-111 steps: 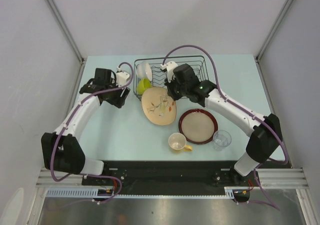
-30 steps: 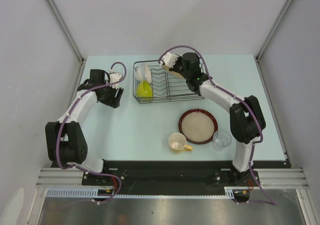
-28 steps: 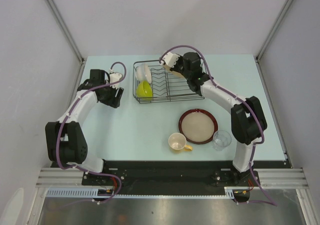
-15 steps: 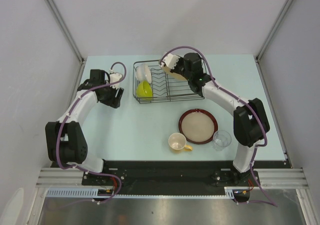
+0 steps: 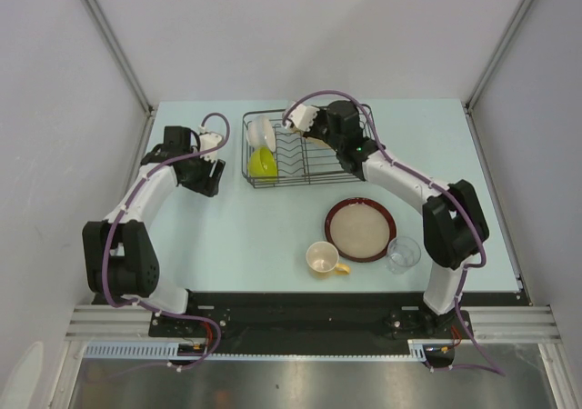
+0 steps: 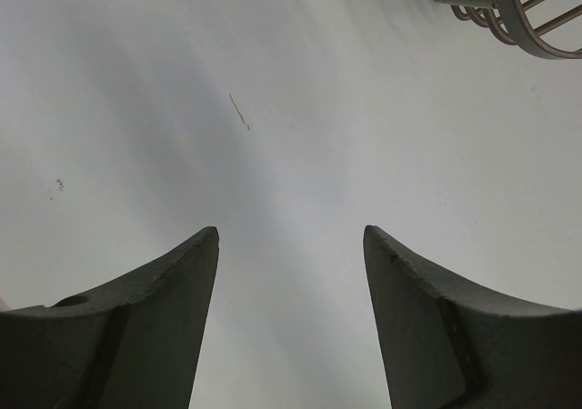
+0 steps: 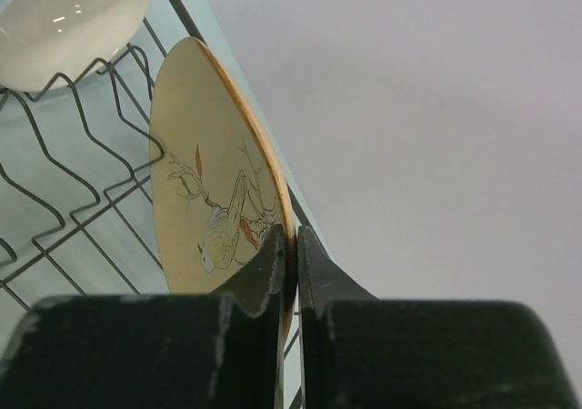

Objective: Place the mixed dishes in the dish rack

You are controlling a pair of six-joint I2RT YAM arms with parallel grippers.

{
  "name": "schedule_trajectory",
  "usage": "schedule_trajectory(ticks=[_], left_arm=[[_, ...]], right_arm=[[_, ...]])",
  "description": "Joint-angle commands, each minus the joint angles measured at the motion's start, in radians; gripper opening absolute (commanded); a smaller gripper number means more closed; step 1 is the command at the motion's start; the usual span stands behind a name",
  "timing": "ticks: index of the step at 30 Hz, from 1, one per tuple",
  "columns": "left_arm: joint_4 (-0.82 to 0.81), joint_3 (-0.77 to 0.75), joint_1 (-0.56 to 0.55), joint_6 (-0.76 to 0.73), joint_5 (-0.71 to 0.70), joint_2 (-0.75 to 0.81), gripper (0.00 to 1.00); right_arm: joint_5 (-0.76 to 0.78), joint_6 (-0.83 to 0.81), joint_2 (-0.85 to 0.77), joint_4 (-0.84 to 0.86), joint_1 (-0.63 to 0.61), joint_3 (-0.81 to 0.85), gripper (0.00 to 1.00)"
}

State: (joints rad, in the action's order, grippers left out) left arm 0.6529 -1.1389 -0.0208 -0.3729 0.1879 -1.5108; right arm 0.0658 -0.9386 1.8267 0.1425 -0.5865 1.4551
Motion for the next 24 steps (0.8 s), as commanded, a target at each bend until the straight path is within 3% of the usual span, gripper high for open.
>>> schedule_trajectory(ticks=[1,21,24], left_arm=[[-0.013,-0.019,0.009,0.012,0.021,-0.006,0.7],[-0.032,-0.009,0.009,0.012,0.022,-0.011,0.7],[-0.041,-0.004,0.009,0.023,0.025,-0.014,0.7]], right_arm=[[-0.015,-0.069,-0.018,0.215,-0.064,0.045,0.0],[-0.159,-0.046,0.086,0.18,-0.104,0.091,0.0],[-0.153,-0.037,0.103,0.193,-0.108,0.094,0.07]])
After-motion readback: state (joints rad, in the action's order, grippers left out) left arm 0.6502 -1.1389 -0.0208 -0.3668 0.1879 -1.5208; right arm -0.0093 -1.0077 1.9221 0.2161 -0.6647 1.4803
